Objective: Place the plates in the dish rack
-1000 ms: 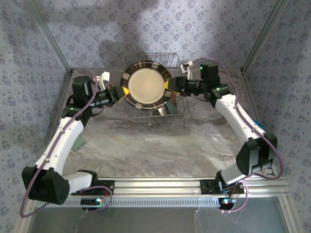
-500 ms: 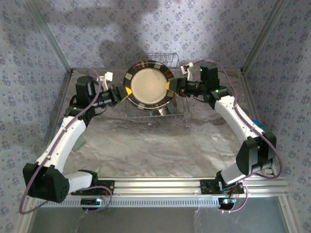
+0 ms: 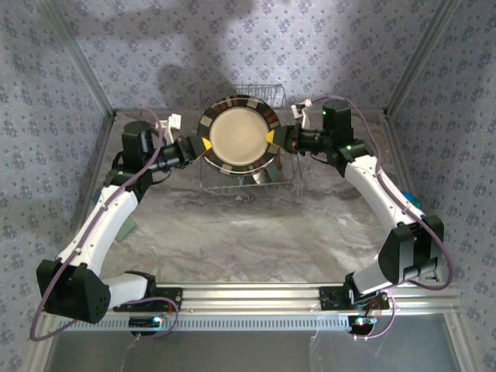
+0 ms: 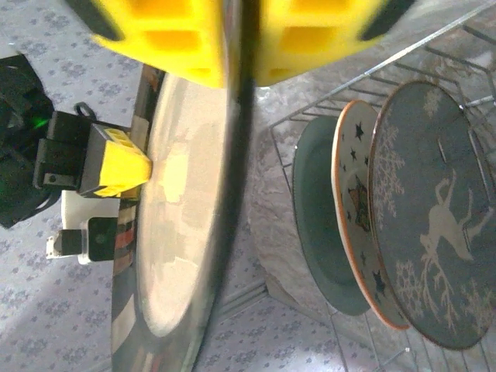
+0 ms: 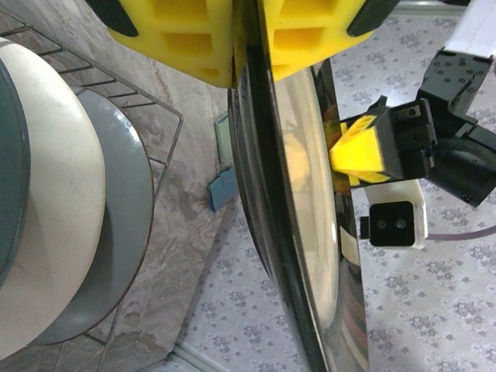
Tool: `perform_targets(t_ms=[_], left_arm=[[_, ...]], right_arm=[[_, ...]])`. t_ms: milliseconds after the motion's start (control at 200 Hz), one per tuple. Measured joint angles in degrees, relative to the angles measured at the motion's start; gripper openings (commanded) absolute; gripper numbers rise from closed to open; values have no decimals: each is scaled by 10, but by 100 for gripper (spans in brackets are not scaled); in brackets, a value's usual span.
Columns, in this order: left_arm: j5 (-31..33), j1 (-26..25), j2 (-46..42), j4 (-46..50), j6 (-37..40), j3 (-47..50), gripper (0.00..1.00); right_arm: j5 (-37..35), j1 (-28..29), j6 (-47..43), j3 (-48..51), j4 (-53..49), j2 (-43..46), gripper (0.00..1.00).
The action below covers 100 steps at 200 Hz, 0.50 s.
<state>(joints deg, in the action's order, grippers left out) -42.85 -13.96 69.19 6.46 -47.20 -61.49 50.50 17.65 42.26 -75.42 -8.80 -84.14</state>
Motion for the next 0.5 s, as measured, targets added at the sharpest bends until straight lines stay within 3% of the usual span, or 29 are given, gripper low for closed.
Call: perform_targets(t_ms=[290, 500], left_arm=[[18, 0, 4, 17, 37, -18, 98], [53, 3, 7, 85, 83, -47, 99]], right_arm=[[-97, 13, 10, 3, -50, 34, 0], [-207, 40, 9, 3, -100, 73, 0]])
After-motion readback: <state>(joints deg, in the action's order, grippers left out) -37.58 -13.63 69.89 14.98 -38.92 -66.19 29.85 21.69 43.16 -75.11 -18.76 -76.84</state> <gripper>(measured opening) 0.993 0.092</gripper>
